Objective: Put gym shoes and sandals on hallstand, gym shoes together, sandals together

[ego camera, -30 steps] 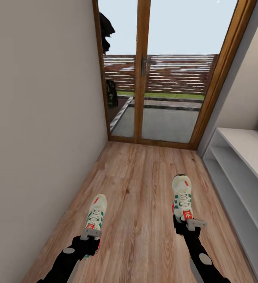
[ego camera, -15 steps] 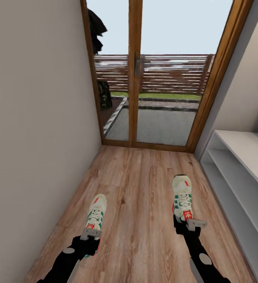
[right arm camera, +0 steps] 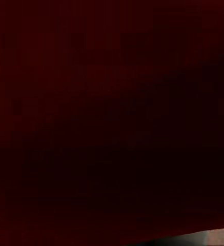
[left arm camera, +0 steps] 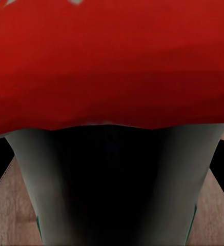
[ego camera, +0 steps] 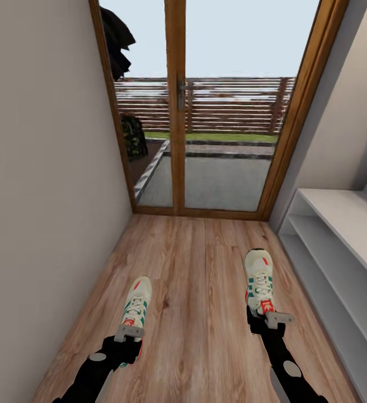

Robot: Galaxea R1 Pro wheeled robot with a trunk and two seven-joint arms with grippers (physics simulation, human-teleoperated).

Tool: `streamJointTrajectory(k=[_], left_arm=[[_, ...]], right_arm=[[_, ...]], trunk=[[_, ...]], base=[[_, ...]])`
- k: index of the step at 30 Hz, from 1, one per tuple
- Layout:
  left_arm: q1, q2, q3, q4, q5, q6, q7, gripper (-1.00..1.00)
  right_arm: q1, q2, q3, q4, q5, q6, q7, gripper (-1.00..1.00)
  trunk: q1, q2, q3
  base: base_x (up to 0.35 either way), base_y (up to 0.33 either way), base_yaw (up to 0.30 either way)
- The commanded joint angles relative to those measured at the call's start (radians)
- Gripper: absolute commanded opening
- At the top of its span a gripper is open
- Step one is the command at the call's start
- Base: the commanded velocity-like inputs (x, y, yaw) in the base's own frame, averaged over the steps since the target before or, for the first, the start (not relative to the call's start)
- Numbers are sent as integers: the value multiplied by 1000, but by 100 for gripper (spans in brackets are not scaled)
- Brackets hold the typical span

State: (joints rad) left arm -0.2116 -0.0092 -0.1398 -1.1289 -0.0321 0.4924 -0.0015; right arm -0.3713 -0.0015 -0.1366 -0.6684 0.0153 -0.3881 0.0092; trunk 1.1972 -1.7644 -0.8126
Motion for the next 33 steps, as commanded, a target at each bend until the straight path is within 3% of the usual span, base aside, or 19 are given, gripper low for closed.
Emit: streamJointTrajectory(k=[1,14,17,21,33], left_arm=[[0,0,0,0,0,0,0,-100],[0,0,0,0,0,0,0,-100],[17,-1,17,18,2,-17,-7,-100],[40,1,40,38,3,-17,-6,-100],[33,0,-18,88,-1,44,-4,-100]], right_arm=[[0,0,0,0,0,0,0,-100],[-1,0,0,1,1,0,2,-100],[-17,13,17,19,2,17,5,-100],[-18,10,13,21,2,17,5,-100],[9,6,9,90,-2,-47,5,-100]], trunk=[[0,0,0],[0,0,0],[0,0,0],[0,0,0],[0,0,0]], base=[[327,0,-4],[326,121,0],[0,0,0],[0,0,0],[0,0,0]])
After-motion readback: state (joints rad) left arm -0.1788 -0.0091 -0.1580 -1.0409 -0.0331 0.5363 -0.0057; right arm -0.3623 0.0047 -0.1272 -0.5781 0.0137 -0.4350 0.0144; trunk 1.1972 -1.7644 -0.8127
